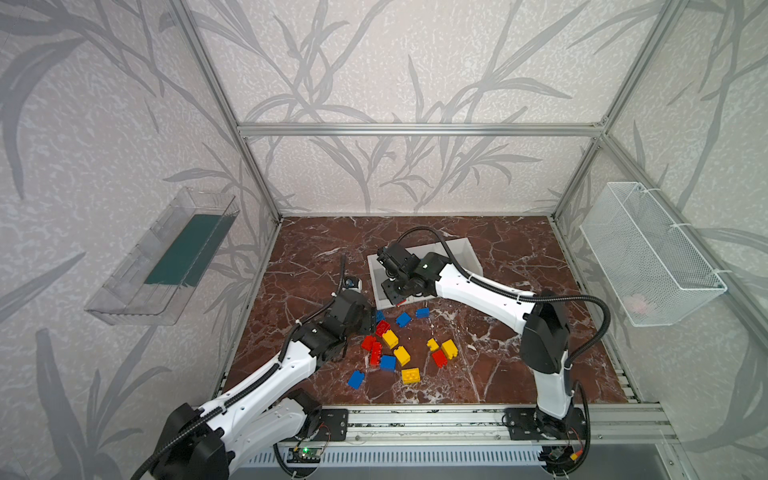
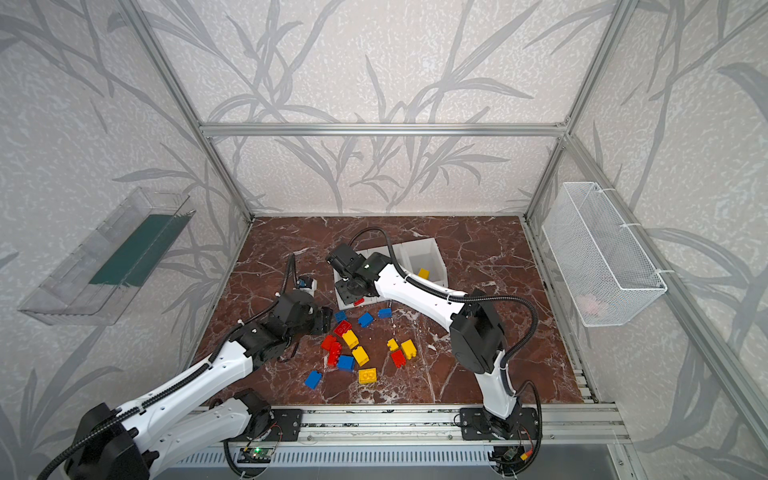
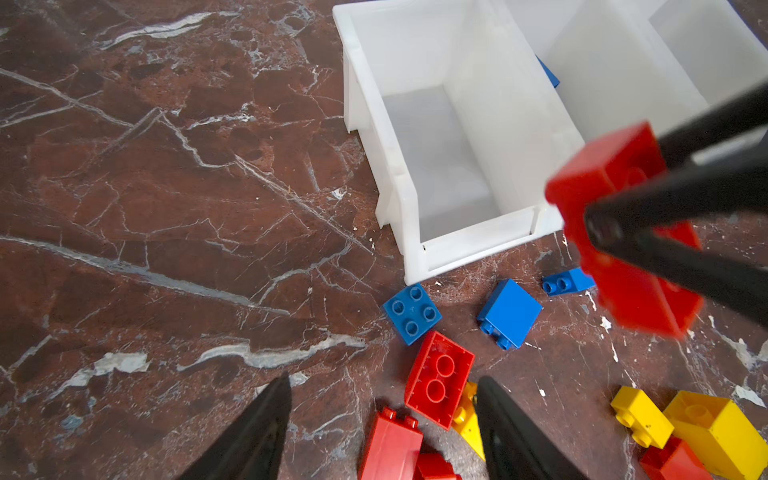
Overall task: Sort the legos into containers by color
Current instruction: 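Close the right gripper on the red brick and lift it, then lower the red brick into the compartment nearest the left arm and release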
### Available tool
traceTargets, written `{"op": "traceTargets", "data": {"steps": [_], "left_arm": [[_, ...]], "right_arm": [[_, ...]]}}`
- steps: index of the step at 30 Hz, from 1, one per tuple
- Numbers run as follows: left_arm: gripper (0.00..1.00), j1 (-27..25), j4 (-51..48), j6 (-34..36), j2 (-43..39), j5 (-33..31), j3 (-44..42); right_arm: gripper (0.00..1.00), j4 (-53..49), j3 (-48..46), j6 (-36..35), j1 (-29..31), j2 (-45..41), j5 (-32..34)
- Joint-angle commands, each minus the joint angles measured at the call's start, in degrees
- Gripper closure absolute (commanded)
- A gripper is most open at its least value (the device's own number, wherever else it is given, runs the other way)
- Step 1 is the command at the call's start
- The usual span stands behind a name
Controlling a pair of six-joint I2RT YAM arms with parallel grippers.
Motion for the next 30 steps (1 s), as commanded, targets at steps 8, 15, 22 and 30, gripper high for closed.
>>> {"op": "traceTargets", "data": {"steps": [8, 15, 22, 30], "left_arm": [[0.28, 0.2, 1.1, -3.4, -1.2, 3.4, -2.6], [0.28, 0.2, 0.8, -3.6, -1.9, 3.4, -3.0], [0.28, 0.2, 1.3, -3.6, -1.4, 4.0, -3.2], [0.28, 0.2, 3.6, -2.9, 1.2, 7.7, -2.9]], "right_arm": [[0.70, -6.6, 15.5, -2.5, -4.2, 12.6, -0.9], [0.45, -9.1, 20.3, -3.2, -4.3, 14.7, -0.3], [0.37, -9.1, 20.1, -3.0, -4.3, 13.5, -0.5], [0.35, -5.4, 10.1, -1.8, -4.3, 6.2, -0.6]]}}
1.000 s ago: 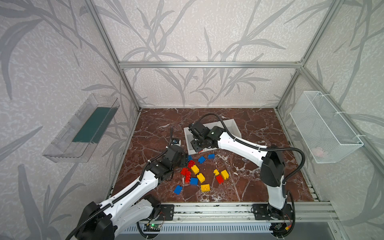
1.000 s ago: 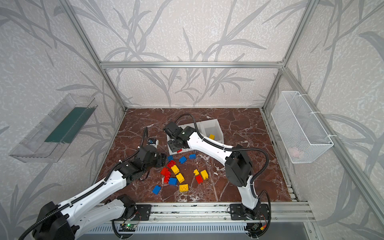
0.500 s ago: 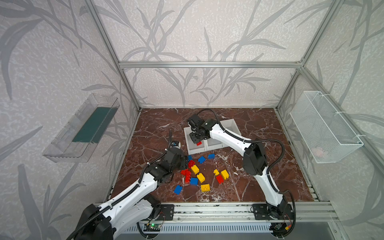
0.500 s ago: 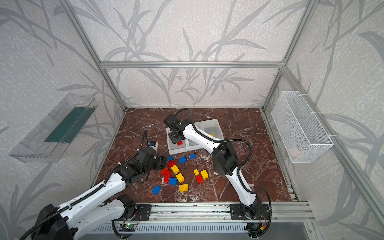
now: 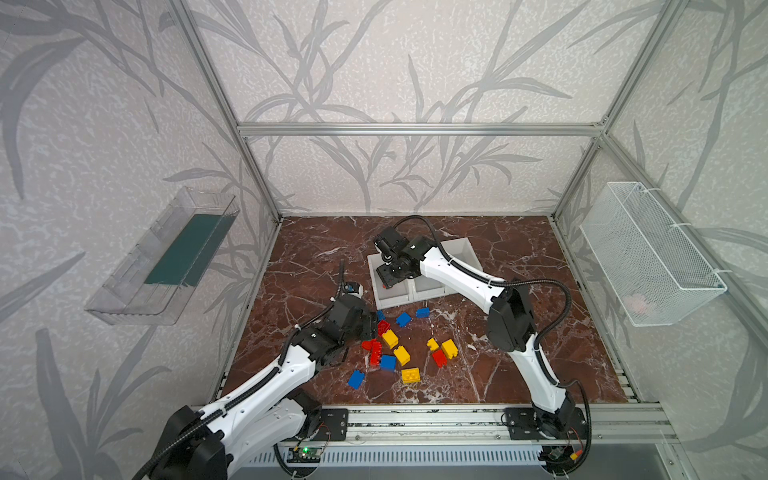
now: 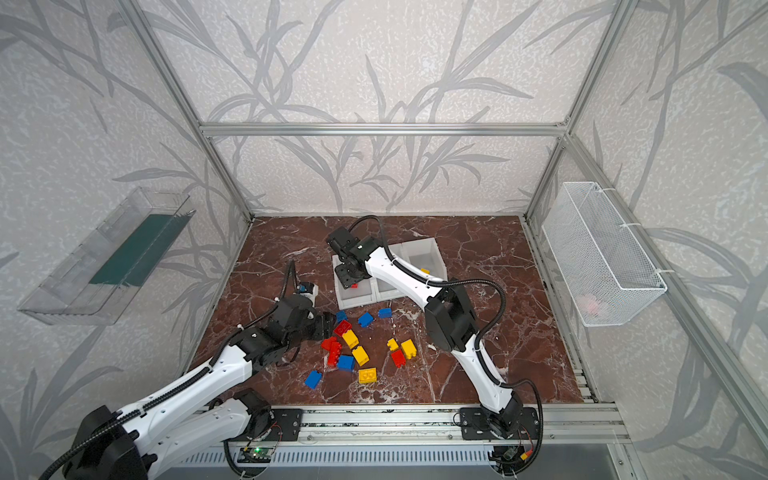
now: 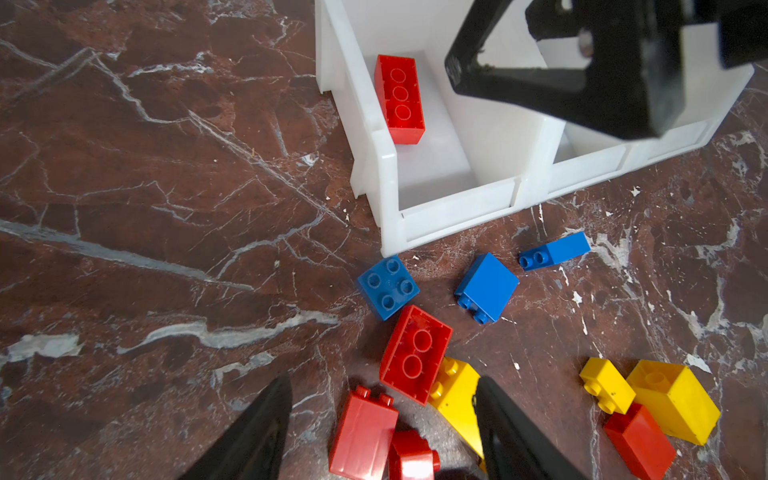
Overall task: Sort the legos into containers by color
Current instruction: 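Lower the red brick into the compartment nearest the left arm and release, then lower the left gripper onto a yellow brick while the right gripper withdraws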
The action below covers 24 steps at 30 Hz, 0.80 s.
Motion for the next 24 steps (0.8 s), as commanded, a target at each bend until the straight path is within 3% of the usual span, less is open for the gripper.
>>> {"op": "traceTargets", "data": {"steps": [1, 14, 24], "left_arm": [[0.28, 0.2, 1.6, -0.3, 1.4, 2.4, -0.2], [0.30, 0.0, 3.4, 2.3, 11.1, 7.9, 2.9], [0.33, -4.4, 0.5, 2.9, 16.7, 11.2, 6.4]], "right_arm": [[0.35, 2.2, -5.8, 1.1, 0.1, -7.1, -0.1], [0.34, 10.5, -35.2, 7.6, -1.0, -28.6, 0.9], [0.34, 12.8, -49.0, 12.2, -2.8, -38.8, 2.1]]}}
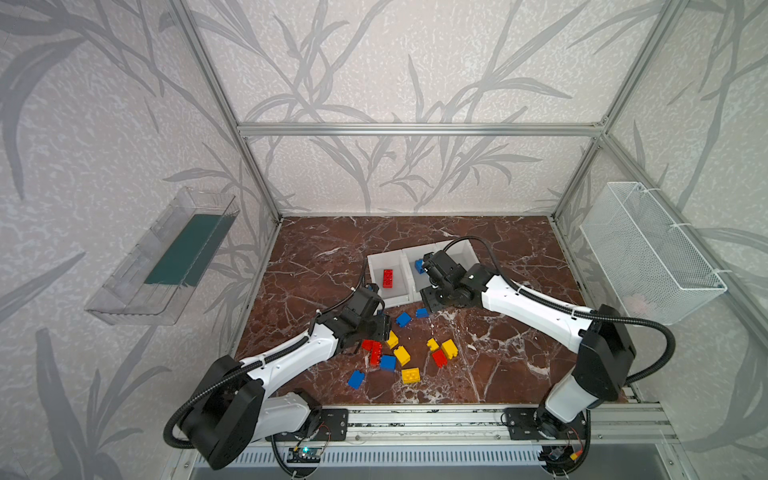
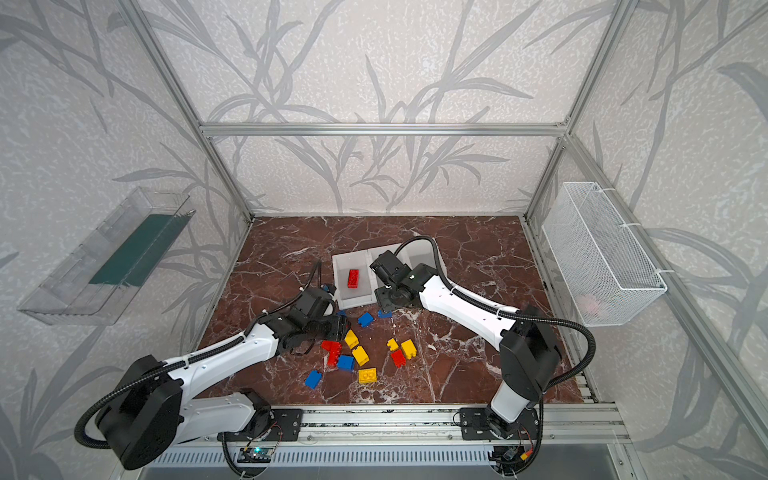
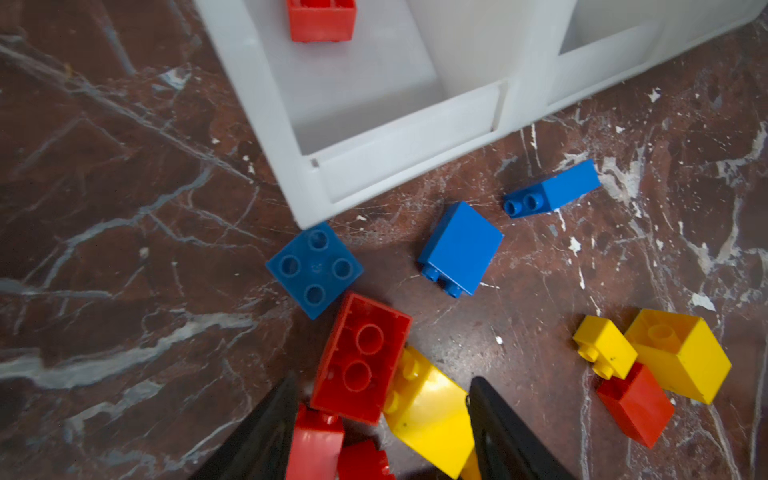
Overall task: Sort the legos into containers by color
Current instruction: 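Lower the left gripper onto a yellow brick while the right gripper withdraws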
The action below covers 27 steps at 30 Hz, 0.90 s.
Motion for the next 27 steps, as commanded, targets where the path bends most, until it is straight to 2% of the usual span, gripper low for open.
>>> {"op": "traceTargets", "data": {"steps": [1, 10, 13, 18, 27], "left_arm": [[0.33, -2.3, -1.6, 0.7, 1.1, 1.4, 1.7], [0.34, -7.4, -3.6, 1.2, 6.4, 1.4, 5.0], [0.37, -8.5, -4.9, 2.1, 8.8, 1.5, 6.9], [0.44, -10.2, -7.2, 2.8, 12.1, -0.3, 9.6], [0.44, -11.4, -10.2, 3.7, 13.4, -4.4, 11.5]], "right_arm": [[0.34, 1.7, -3.4, 3.0, -0.9, -3.4, 0.9], [0.34, 3.4, -9.3, 5.5, -1.9, -6.8, 0.8], [0.34, 3.3, -9.9, 5.6, -2.0, -7.4, 0.9], [0.34, 3.6, -10.6, 5.9, -2.2, -7.8, 0.8], [0.34, 4.2, -12.0, 6.8, -2.2, -8.3, 0.4]]}}
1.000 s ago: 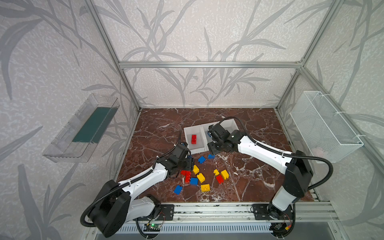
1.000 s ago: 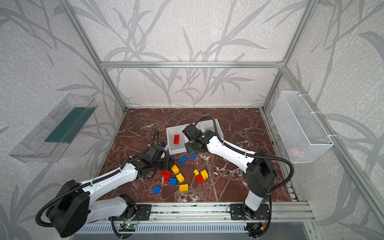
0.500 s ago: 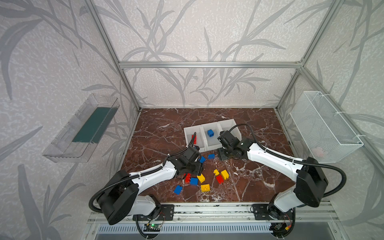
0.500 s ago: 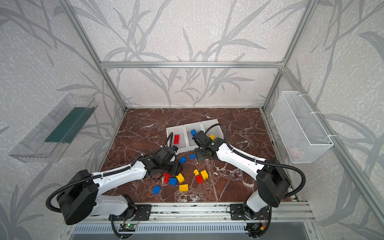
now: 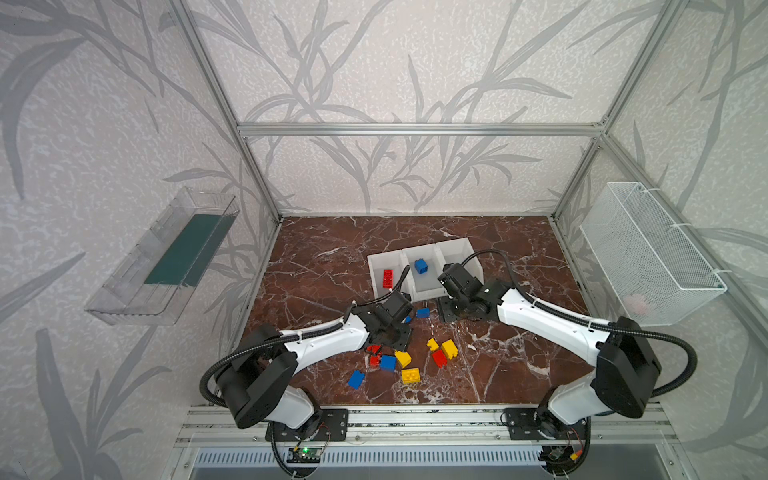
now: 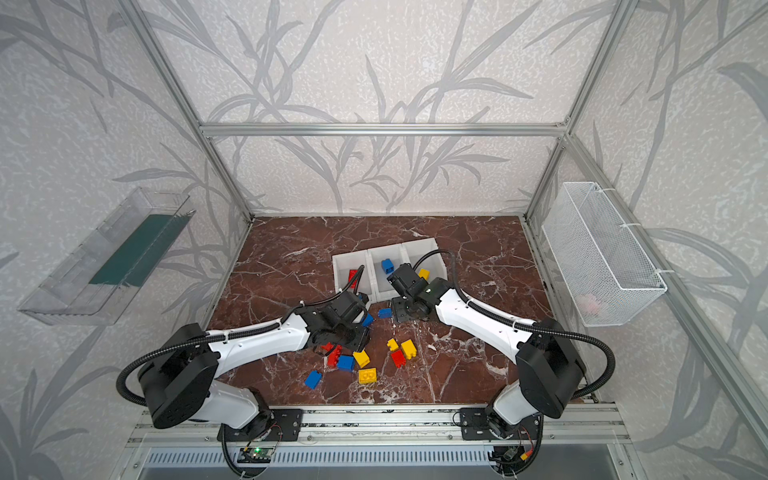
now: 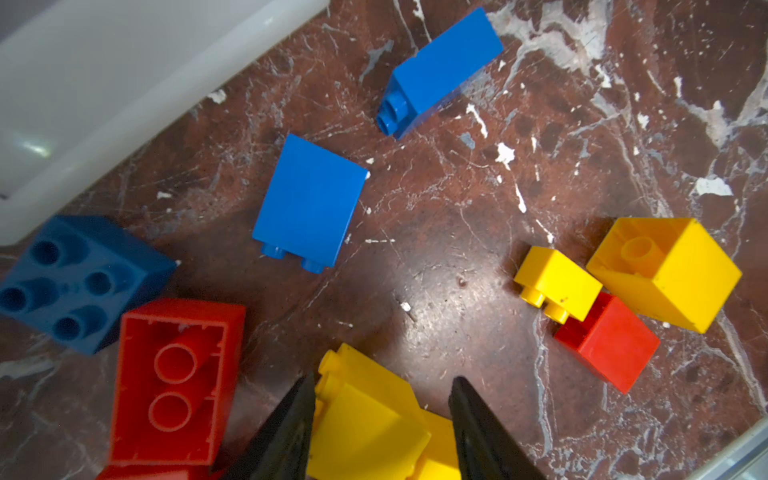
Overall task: Sort the legos into containers by color
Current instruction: 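Lower the left gripper onto a yellow brick while the right gripper withdraws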
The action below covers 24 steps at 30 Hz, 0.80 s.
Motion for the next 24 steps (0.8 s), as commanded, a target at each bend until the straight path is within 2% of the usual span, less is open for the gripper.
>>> {"op": "traceTargets", "data": {"steps": [1, 8, 24], "left_arm": [[0.43, -0.7, -3.7, 1.4, 0.7, -2.9, 1.9], [0.39, -1.6, -6.6, 2.7, 1.0, -4.7, 2.8], [0.61, -2.4, -6.5, 3.4, 2.2, -3.9, 3.1]], "right_arm": [[0.34, 0.5, -1.0, 1.1, -0.4, -2.1, 0.3], [0.34, 0.7, -1.9, 1.6, -0.3, -2.7, 0.4], [0.34, 0.7, -3.0, 2.5, -0.3, -4.2, 0.9]]}}
